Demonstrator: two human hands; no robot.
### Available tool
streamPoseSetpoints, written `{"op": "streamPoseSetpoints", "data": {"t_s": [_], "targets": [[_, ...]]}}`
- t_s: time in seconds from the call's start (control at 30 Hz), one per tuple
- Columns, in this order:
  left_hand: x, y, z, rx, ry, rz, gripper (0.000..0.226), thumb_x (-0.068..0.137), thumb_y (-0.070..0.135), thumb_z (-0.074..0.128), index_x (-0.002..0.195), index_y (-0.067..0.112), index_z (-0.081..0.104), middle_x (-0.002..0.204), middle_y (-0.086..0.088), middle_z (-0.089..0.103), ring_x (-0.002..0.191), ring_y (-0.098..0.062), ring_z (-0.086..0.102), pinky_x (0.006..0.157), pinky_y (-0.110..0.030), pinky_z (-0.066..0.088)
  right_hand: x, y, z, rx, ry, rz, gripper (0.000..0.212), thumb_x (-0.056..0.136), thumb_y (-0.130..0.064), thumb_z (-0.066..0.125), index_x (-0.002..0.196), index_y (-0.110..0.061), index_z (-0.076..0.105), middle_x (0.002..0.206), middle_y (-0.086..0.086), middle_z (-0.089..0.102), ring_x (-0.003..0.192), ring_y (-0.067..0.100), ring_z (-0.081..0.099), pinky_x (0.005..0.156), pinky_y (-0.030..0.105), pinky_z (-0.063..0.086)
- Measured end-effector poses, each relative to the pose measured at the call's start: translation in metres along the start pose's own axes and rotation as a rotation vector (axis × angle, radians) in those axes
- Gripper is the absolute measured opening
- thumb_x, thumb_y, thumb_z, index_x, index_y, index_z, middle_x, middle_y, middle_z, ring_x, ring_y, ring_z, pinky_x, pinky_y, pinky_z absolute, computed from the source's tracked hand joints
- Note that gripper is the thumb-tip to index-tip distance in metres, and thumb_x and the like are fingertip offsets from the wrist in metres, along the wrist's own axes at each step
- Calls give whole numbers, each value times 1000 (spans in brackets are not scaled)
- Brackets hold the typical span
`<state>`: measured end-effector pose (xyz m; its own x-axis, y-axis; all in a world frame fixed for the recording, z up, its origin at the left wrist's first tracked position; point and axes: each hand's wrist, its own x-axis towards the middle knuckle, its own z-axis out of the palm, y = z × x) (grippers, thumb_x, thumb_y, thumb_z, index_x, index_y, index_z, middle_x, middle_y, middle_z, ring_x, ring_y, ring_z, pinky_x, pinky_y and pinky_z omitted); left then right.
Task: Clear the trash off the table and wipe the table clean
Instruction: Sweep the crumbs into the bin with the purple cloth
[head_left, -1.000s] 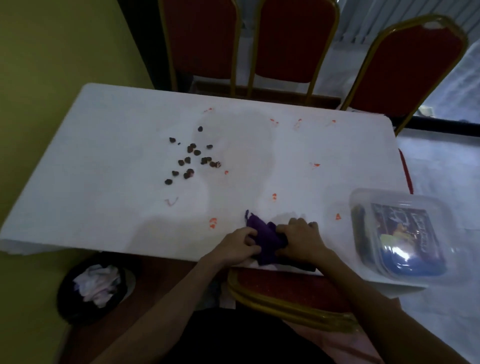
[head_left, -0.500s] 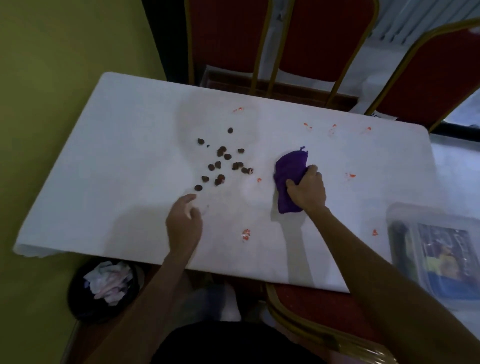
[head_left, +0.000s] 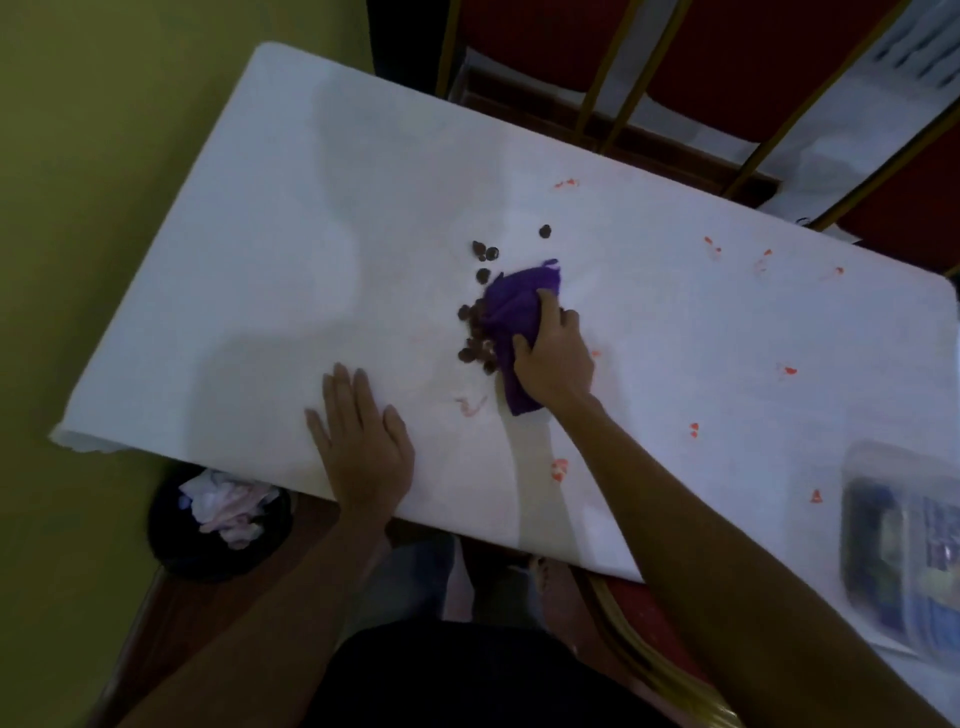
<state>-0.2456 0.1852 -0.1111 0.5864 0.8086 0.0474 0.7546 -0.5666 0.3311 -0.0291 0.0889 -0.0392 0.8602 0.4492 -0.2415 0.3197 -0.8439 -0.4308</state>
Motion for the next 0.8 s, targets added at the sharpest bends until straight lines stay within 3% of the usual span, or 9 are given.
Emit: {"op": "streamPoseSetpoints", "data": {"t_s": [0.17,0.3,0.4,0.53,0.67,0.8], "targets": [[0,-4,0,4,-5,0,57,103,30,37,152,3,31,162,-17,24,153,-28,15,122,-57,12,-31,-33,20,-12,17,-64,51,97,-28,54,142,-28,29,129,10,46,99,25,59,76,41,57],[-1,0,-2,-8,-30,-22,58,103,29,36,154,4,26,163,-16,19,154,-28,10,121,-58,10,-55,-9,9,74,188,189,41,98,-29,53,133,-23,32,124,10,44,84,20,53,67,35,46],[-1,-1,-4,6,-33,-27,59,103,29,37,155,4,25,164,-15,18,154,-27,9,121,-58,10,-74,-5,23,66,195,295,41,97,-28,55,130,-18,31,121,13,45,91,28,58,67,35,47],[-1,-2,-3,37,-57,-41,60,103,32,33,156,6,22,165,-14,14,154,-26,6,122,-57,8,-79,-47,54,78,98,197,39,97,-29,56,126,-16,34,123,12,45,98,26,57,70,35,52],[9,-3,-3,-36,-30,-18,52,102,24,30,151,6,34,163,-14,23,153,-27,14,122,-57,12,-64,-86,57,104,1,31,37,97,-29,54,127,-17,36,122,10,44,97,26,58,70,35,52],[51,-13,-11,-191,35,-193,47,98,9,36,144,3,40,160,-14,29,152,-29,18,121,-57,13,-32,-58,18,132,113,147,34,97,-27,54,123,-15,35,123,9,44,93,29,59,69,33,41]]}}
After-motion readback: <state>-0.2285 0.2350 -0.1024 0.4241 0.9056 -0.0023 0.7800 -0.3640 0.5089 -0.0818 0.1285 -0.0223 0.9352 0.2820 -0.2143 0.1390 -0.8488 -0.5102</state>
